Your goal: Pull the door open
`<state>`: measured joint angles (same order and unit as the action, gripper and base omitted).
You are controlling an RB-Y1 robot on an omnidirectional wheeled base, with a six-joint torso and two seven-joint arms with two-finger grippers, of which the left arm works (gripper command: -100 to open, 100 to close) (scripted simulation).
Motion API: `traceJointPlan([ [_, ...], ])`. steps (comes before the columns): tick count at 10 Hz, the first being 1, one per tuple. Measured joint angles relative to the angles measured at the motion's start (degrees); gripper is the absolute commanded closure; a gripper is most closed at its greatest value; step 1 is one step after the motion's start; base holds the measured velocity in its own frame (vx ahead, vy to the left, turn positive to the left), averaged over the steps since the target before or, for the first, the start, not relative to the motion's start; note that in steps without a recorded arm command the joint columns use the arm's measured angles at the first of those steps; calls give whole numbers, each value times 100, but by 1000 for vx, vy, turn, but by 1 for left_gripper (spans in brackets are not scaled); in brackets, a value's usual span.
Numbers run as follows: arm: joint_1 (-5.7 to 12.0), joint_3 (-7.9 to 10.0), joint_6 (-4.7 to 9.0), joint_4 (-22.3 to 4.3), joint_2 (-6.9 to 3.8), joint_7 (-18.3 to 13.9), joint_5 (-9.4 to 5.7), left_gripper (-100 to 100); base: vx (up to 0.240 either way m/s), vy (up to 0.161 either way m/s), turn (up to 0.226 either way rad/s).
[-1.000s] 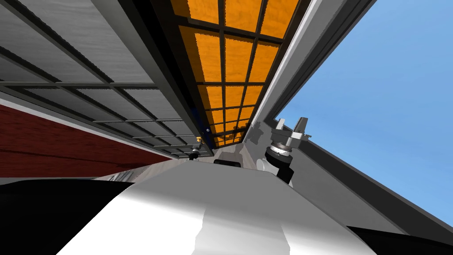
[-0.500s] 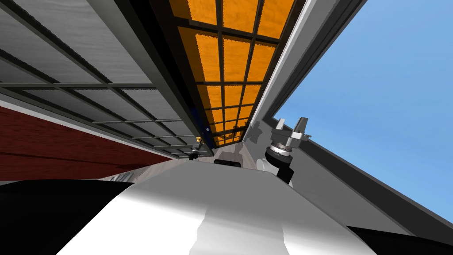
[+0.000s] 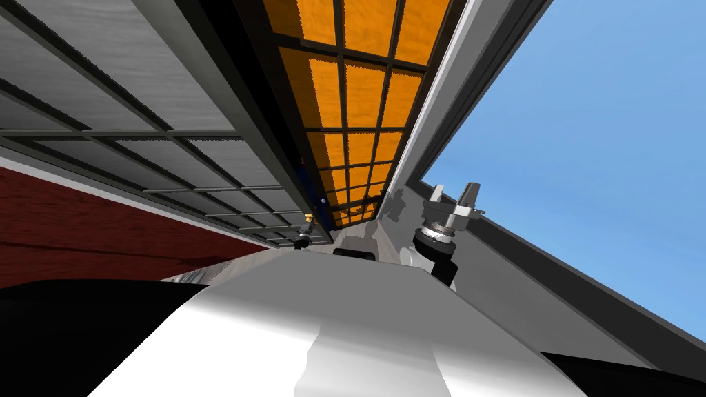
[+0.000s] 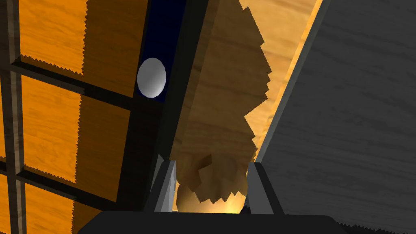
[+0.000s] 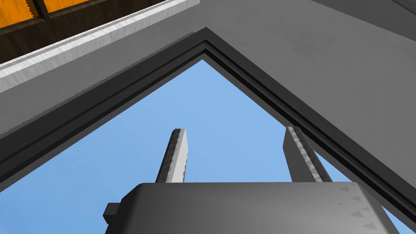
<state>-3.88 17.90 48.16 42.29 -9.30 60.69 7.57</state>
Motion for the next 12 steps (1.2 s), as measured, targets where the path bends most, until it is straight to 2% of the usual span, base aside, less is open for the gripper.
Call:
traceJointPlan([
  [7,-32,-125,13,-23,-38,-958,-288,100,-39,11,-51],
  [10,-68,-185,-40,50,-39,-1375,-418,100,-44,12,-56],
  [12,-54,-220,7,-27,-66,-1657,-493,100,-35,11,-68],
])
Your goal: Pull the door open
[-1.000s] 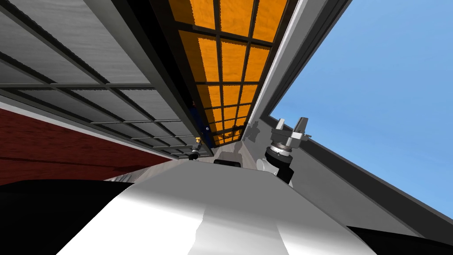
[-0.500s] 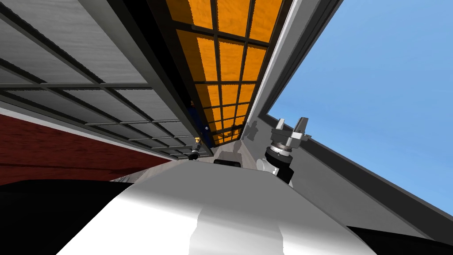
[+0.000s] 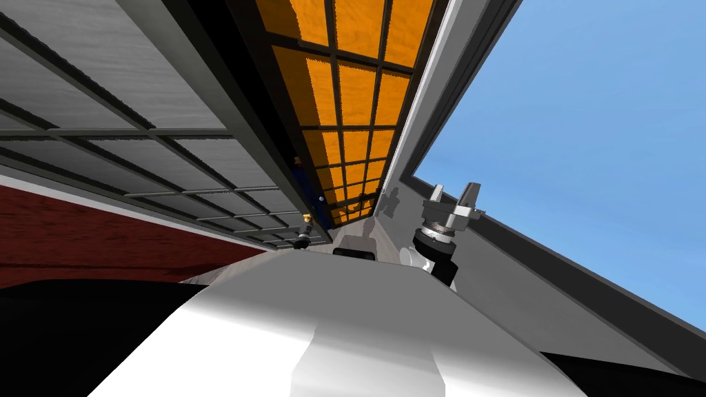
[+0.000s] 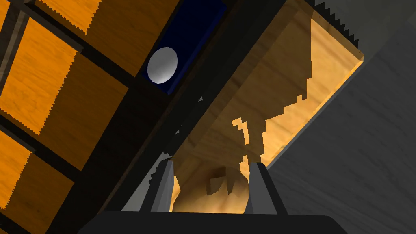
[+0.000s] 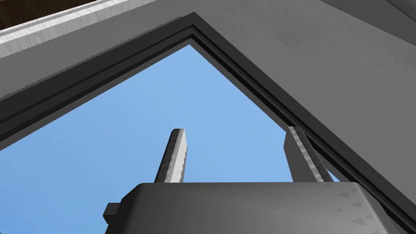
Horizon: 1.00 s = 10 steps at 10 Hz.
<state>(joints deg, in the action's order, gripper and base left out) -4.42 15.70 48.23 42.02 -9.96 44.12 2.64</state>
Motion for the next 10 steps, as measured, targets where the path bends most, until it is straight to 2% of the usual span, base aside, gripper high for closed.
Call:
traceJointPlan([
  [6,-35,-110,-48,58,-17,-773,-256,100,-34,8,-49],
  [9,64,-161,73,-158,-78,-1207,-419,100,-37,12,-50],
  [10,-25,-178,9,-9,-52,-1268,-421,100,-17,8,-52],
])
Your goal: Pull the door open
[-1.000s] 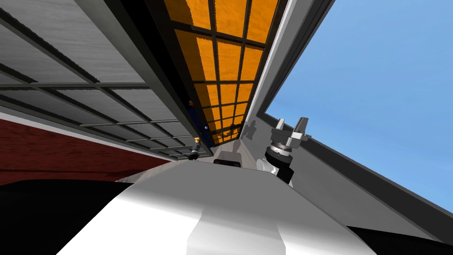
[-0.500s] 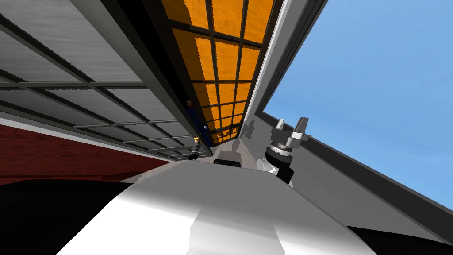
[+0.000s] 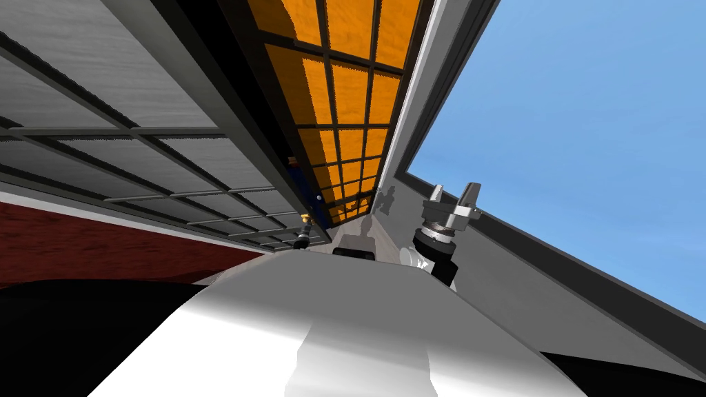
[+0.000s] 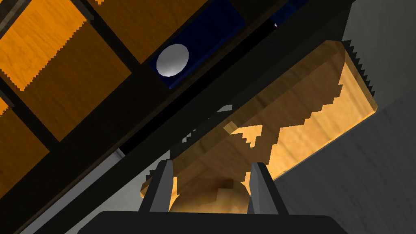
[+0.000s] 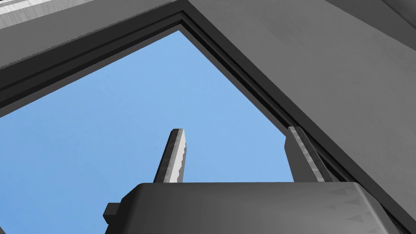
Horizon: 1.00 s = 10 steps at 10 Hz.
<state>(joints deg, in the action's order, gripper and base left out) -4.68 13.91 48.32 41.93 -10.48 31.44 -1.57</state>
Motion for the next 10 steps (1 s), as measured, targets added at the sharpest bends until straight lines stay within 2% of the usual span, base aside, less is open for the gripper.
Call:
traceJointPlan([
  [1,-34,-25,-33,53,5,-119,-47,100,-42,16,-100],
  [5,76,-89,81,-154,-41,-657,-259,100,-42,9,-56],
  [6,-41,-122,-2,47,-15,-782,-310,100,-32,11,-42],
  [8,-71,-163,-95,142,-20,-1020,-395,100,-24,9,-53],
  [9,-95,-175,-83,164,-8,-1109,-425,100,-19,0,6],
  [10,-17,-177,6,9,-24,-1151,-435,100,-27,5,-68],
])
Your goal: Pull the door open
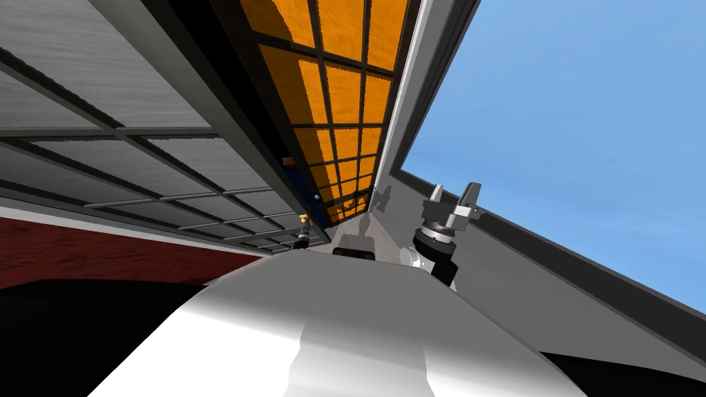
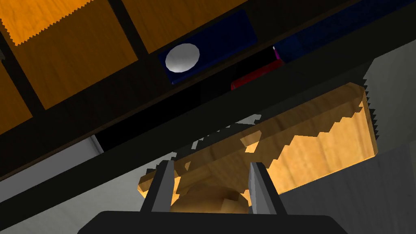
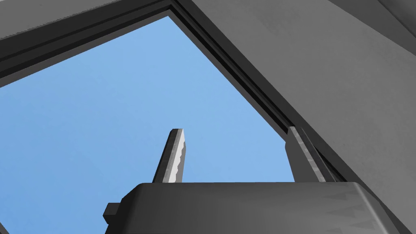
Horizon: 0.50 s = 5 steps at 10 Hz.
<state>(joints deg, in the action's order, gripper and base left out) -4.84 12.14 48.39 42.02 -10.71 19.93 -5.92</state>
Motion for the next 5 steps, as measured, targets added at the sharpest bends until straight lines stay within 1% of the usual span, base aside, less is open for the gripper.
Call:
traceJointPlan([
  [1,10,-15,53,-55,-11,-111,-54,100,-34,4,-49],
  [2,87,-28,131,-212,-51,-226,-87,100,-16,-2,0],
  [3,14,-47,71,-81,-57,-286,-91,100,-24,12,-69],
  [4,31,-66,77,-117,-69,-406,-145,100,-50,9,-125],
  [5,-57,-92,13,49,-59,-555,-229,100,-43,17,-45],
])
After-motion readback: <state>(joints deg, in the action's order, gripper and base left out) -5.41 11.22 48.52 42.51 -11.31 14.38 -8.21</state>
